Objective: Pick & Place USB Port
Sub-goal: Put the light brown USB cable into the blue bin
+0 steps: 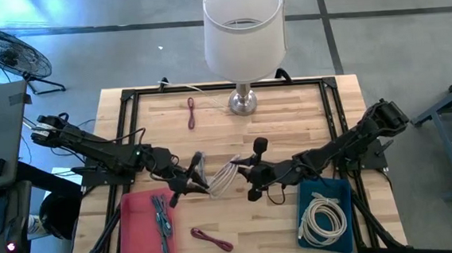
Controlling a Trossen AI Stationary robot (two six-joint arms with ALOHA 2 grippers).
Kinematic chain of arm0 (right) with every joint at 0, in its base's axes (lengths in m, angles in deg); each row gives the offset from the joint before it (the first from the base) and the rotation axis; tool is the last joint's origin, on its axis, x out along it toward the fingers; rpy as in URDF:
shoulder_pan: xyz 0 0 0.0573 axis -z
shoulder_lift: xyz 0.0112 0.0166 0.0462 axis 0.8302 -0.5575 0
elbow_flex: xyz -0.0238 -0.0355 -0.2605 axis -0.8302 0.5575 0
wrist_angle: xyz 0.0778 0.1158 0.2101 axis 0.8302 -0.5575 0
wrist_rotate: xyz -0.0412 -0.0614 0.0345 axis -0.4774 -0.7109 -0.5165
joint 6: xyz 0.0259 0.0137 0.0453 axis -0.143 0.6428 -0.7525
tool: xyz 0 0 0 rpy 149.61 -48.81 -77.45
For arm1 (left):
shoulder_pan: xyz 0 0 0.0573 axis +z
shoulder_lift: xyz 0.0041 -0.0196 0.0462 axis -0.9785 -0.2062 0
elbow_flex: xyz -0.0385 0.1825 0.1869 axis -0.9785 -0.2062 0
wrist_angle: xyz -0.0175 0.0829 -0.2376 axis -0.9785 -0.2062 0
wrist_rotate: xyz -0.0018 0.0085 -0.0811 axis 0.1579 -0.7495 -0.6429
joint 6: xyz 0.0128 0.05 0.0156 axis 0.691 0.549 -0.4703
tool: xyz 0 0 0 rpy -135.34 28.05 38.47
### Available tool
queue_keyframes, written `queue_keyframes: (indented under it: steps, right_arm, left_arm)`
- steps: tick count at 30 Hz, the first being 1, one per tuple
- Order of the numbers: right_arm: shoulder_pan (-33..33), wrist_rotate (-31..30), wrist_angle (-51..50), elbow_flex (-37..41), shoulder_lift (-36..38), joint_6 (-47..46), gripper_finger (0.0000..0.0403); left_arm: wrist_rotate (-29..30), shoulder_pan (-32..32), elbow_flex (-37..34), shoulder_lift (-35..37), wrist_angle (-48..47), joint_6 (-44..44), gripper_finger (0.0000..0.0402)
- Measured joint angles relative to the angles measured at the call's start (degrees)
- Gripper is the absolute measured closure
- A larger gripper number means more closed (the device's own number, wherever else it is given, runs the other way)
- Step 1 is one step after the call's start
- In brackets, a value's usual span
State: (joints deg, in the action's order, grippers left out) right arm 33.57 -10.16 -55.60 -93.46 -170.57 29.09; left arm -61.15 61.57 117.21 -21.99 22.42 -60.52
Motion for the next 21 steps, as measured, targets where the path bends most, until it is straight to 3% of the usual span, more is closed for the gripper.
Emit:
queue_keyframes:
  steps: [8, 13, 18, 21]
  right_arm:
    - [-0.6, -0.9, -1.2, 0.0, 0.0, -0.1, 0.0368]
    - [-4.3, -14.5, -4.4, 0.0, 0.7, 2.4, 0.0368]
    - [-10.5, -29.4, -12.2, 0.0, 4.3, -1.1, 0.0368]
    - [-15.7, -35.2, -14.9, 0.0, 6.7, -4.3, 0.0368]
  left_arm:
    - [2.8, 0.0, 0.0, 0.0, 1.2, -0.5, 0.0251]
    - [3.4, 0.1, 0.1, 0.9, 1.0, -0.6, 0.0212]
    - [3.9, 0.0, 0.1, 3.8, 1.0, 1.1, 0.0207]
    - [4.2, 0.0, 0.1, 5.9, 0.5, 2.4, 0.0206]
